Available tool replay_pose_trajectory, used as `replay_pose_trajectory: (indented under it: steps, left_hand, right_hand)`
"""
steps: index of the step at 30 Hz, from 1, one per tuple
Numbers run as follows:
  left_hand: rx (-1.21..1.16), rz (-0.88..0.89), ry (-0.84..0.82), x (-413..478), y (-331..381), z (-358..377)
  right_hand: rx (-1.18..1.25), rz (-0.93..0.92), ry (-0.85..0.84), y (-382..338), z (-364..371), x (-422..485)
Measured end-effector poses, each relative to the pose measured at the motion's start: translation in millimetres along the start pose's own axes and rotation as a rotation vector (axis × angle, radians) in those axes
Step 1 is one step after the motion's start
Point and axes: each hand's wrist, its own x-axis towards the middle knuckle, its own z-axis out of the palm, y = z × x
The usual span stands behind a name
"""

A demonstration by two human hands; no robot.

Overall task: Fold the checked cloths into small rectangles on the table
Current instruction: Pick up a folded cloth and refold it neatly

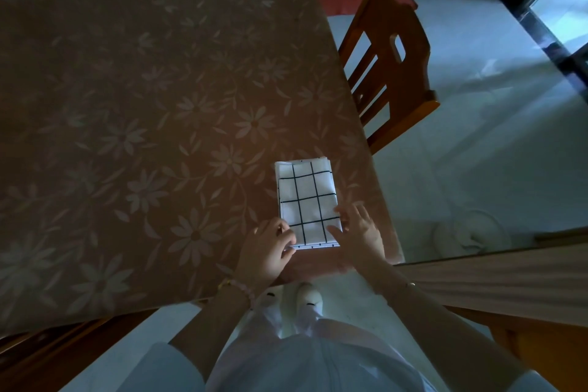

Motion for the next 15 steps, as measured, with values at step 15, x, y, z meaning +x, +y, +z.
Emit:
replay_pose_trajectory:
  steps: [15]
  left_hand:
    - [0.012,-0.022,0.044,0.8,3.2,-3.2]
  right_hand:
    - [0.010,0.033,0.045,-2.2,-5.1,0.4]
